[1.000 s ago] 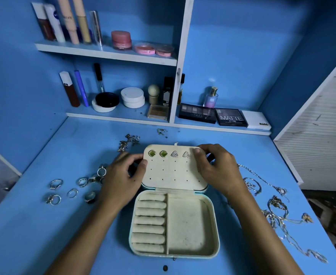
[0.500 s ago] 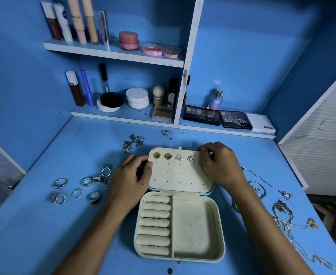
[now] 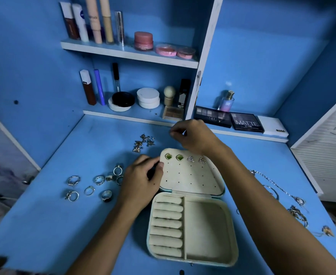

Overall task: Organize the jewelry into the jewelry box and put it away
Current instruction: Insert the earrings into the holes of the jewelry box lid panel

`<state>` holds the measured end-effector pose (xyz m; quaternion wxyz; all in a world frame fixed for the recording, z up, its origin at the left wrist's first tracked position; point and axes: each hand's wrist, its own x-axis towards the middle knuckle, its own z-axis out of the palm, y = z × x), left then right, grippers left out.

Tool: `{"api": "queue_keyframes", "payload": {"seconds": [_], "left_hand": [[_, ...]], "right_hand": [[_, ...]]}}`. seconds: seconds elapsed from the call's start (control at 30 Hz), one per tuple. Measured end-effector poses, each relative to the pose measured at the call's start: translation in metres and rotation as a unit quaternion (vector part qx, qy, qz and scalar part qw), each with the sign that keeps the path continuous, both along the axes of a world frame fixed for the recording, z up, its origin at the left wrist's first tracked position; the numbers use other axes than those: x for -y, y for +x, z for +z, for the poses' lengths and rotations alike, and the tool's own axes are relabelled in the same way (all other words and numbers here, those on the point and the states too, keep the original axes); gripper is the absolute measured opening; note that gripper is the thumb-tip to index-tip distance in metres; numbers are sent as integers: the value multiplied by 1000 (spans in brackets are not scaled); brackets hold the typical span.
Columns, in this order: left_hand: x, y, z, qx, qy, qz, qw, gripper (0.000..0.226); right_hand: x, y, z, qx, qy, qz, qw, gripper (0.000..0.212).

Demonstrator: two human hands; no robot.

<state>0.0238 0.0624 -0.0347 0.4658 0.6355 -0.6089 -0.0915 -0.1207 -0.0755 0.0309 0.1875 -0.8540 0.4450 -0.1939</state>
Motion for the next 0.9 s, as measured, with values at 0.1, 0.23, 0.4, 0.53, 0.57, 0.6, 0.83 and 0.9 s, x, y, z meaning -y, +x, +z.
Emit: {"api": "queue_keyframes", "payload": {"seconds": [0.1,0.23,0.4,0.53,0.57,0.6,0.83,0.9], "left_hand": [[0,0,0,-2,0,3,1000,27],[0,-1,0,-2,-6,3,1000,33],[0,-1,0,-3,-5,4,1000,36],[0,-1,0,-1,1,9,1000,32],[0,-1,0,-1,3,9,1000,31],[0,-1,0,-2,5,9,1000,30],[0,0,-1,-1,10,5,1000,27],[0,0,-1,-1,10,5,1000,26]], "right_hand": [[7,15,-2,-34,26,28,999,11],[14,31,-5,-60,38,59,996,12],[16,44,-7,-90,29,75,993,13],[19,50,-8,-97,37,75,992,11],[19,51,-9,-99,36,73,992,11],[19,52,-9,-100,36,71,992,10],[21,52,-10,-101,24,70,992,9],[22,50,-10,-92,23,72,993,8]]}}
